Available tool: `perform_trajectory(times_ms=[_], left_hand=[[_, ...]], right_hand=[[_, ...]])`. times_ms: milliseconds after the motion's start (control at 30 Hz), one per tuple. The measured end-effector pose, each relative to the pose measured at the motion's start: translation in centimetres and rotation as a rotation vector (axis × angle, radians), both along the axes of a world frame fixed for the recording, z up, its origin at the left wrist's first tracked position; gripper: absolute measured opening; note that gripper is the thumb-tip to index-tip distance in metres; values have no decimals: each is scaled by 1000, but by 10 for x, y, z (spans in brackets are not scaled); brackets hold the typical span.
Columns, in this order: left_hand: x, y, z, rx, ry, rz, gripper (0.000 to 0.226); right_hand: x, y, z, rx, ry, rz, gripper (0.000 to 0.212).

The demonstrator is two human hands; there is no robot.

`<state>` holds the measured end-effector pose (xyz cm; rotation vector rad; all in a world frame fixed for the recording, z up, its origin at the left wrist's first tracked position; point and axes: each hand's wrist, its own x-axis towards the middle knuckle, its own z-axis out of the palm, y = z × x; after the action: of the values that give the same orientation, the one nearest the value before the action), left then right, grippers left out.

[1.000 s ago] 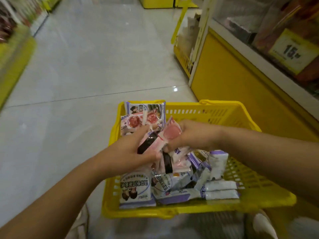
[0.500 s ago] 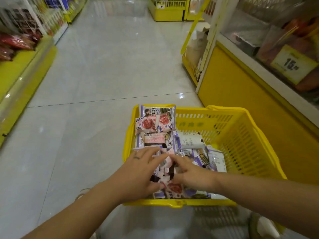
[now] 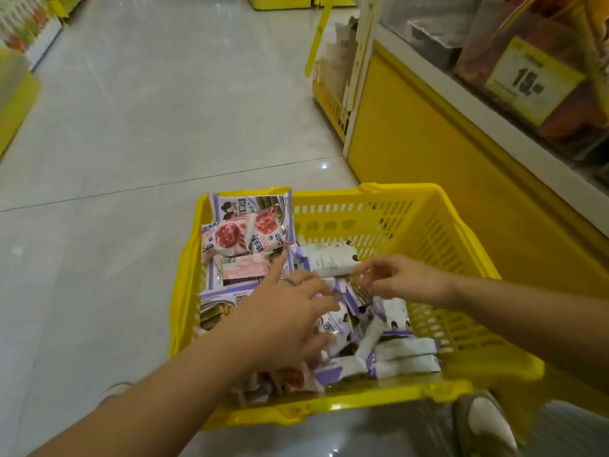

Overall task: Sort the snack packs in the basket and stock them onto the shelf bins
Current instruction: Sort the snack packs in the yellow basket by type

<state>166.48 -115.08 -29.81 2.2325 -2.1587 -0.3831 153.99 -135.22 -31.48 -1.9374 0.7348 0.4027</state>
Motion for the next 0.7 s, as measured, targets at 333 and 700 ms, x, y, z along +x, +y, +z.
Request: perform_trajectory(times_ms=[333, 700], left_hand=[[-6, -131, -51, 302, 103, 9, 33], [-42, -152, -120, 673, 171, 47, 60]], right_hand=[[-15, -46, -71, -470, 226, 736, 56], [14, -79, -111, -545, 450, 490, 78]])
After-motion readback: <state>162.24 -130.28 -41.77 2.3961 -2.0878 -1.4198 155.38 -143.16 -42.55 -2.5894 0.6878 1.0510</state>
